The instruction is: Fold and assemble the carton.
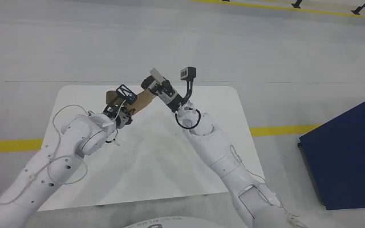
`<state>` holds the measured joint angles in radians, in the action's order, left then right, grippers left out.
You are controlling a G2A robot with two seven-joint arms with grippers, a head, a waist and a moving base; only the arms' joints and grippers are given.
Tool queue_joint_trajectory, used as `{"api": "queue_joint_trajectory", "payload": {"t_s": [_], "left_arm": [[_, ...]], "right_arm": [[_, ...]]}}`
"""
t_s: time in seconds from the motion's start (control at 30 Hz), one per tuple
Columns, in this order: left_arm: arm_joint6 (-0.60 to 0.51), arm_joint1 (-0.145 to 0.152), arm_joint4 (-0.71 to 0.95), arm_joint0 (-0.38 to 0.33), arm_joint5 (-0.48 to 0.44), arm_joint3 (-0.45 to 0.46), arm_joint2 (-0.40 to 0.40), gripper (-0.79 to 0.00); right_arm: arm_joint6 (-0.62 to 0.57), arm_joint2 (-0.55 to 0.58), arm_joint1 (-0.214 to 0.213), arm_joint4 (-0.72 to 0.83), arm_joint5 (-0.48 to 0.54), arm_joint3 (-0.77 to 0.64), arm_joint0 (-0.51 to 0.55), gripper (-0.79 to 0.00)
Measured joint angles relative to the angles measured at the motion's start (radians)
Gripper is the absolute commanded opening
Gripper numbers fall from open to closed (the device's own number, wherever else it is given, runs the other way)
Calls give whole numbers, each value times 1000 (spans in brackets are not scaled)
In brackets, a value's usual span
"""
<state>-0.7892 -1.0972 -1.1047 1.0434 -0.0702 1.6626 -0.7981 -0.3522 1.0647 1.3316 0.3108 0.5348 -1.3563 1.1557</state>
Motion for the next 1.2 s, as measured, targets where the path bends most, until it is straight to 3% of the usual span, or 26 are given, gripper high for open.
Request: {"api": "queue_joint_trajectory", "payload": {"t_s": [0.07, 0.23, 0.5, 1.1, 1.13, 1.2], "left_arm": [[5, -4, -10, -1, 4, -4, 3, -785], [18, -2, -36, 19, 14, 5, -25, -785], [21, -1, -41, 35, 22, 14, -73, -785], [54, -22, -147, 40, 14, -12, -56, -785], [56, -23, -148, 43, 13, -9, -60, -785], [57, -23, -154, 49, 8, -4, -63, -785]], "right_arm": [[25, -10, 3, -42, -48, 14, -14, 0], [-1, -16, 5, -76, -131, 29, -37, 0], [-24, -11, 3, -124, -150, 29, -31, 0], [134, 68, 5, -152, -127, -7, 1, 0], [132, 72, 6, -144, -122, -12, 3, -46], [118, 69, 8, -103, -94, -28, 12, -256]]}}
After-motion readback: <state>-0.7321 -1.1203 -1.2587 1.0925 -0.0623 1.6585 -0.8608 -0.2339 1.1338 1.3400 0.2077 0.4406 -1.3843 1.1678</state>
